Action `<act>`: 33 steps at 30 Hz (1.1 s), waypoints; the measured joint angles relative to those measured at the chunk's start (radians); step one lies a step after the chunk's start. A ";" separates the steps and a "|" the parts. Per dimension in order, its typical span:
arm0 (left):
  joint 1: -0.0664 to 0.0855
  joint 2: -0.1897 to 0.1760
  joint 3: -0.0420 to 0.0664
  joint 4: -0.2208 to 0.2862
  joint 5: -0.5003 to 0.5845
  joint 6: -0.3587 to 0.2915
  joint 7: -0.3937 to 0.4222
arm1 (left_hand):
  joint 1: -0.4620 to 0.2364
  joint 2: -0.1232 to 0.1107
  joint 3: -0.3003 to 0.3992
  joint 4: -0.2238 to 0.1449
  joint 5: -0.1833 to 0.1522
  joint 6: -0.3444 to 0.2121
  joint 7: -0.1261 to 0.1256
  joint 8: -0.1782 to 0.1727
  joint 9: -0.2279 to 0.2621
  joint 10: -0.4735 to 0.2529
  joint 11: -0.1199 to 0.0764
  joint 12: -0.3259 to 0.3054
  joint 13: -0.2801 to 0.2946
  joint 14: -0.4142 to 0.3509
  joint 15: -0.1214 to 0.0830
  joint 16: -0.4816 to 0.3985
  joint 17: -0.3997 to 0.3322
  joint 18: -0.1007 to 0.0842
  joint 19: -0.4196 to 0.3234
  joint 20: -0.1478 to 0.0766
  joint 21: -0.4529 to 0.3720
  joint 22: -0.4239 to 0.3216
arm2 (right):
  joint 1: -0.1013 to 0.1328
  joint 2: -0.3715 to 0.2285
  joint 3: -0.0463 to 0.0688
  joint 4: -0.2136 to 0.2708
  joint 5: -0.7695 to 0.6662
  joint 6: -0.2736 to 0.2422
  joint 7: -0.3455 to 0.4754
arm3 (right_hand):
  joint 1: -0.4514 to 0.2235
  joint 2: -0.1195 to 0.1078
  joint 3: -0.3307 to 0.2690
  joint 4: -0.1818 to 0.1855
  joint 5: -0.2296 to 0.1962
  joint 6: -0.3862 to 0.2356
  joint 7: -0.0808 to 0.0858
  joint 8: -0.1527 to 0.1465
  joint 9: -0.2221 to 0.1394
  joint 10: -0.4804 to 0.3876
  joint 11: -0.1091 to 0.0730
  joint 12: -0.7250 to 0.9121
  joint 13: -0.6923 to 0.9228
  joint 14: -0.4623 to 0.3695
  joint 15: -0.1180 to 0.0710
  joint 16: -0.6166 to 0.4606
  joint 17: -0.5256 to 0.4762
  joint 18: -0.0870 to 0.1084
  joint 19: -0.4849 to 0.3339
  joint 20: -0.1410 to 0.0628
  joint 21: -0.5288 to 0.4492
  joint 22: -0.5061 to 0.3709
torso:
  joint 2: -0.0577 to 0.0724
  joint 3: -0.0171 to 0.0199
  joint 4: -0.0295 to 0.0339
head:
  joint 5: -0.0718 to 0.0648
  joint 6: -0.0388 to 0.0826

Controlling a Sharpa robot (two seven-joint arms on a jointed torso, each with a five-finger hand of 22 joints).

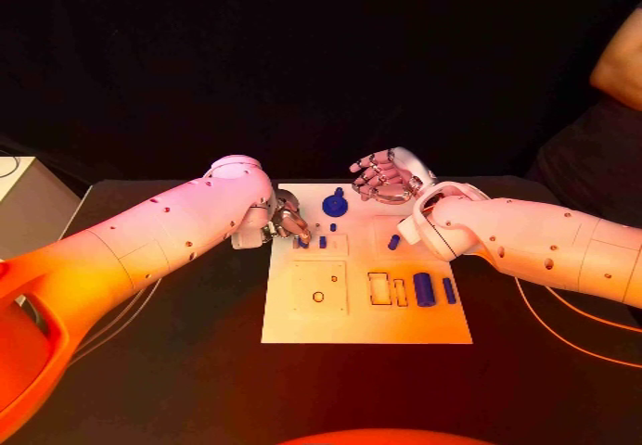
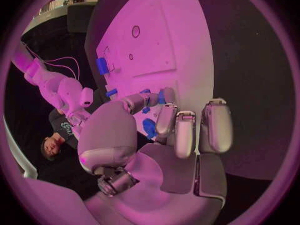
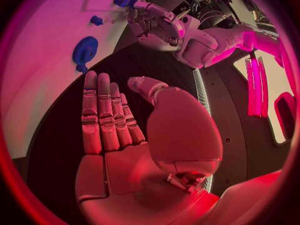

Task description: Assemble the parts on the task board

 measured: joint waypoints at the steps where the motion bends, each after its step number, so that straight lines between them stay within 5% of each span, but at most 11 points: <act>1: 0.000 0.000 0.000 0.000 0.001 0.000 0.000 | 0.000 0.000 0.000 0.000 0.000 0.001 0.001 0.000 0.000 0.000 0.000 0.000 0.000 0.000 0.000 0.000 0.000 0.000 0.000 0.000 0.000 0.000 | 0.000 0.000 0.000 0.000 0.000 0.000 0.000 | 0.000 0.000 0.000 0.000 0.000 0.000 0.000 0.000 0.000 0.000 0.000 0.000 0.000 0.000 0.000 0.000 0.000 0.000 0.000 0.000 0.000 0.000 | 0.000 0.0000 0.0000 | 0.000 0.000; 33: 0.000 0.004 0.000 -0.002 0.014 -0.002 -0.011 | 0.000 0.000 0.000 0.000 0.000 0.000 0.000 0.000 0.001 0.001 0.002 0.000 0.001 0.000 0.000 0.000 0.000 0.000 0.000 0.000 0.000 0.001 | 0.000 0.004 0.000 -0.003 0.000 0.001 0.000 | 0.000 0.000 0.000 0.000 0.000 0.000 0.000 0.000 0.000 0.000 0.000 0.000 0.000 0.000 0.000 0.000 0.000 0.000 0.000 0.000 0.000 0.000 | 0.000 0.0003 -0.0001 | 0.002 -0.002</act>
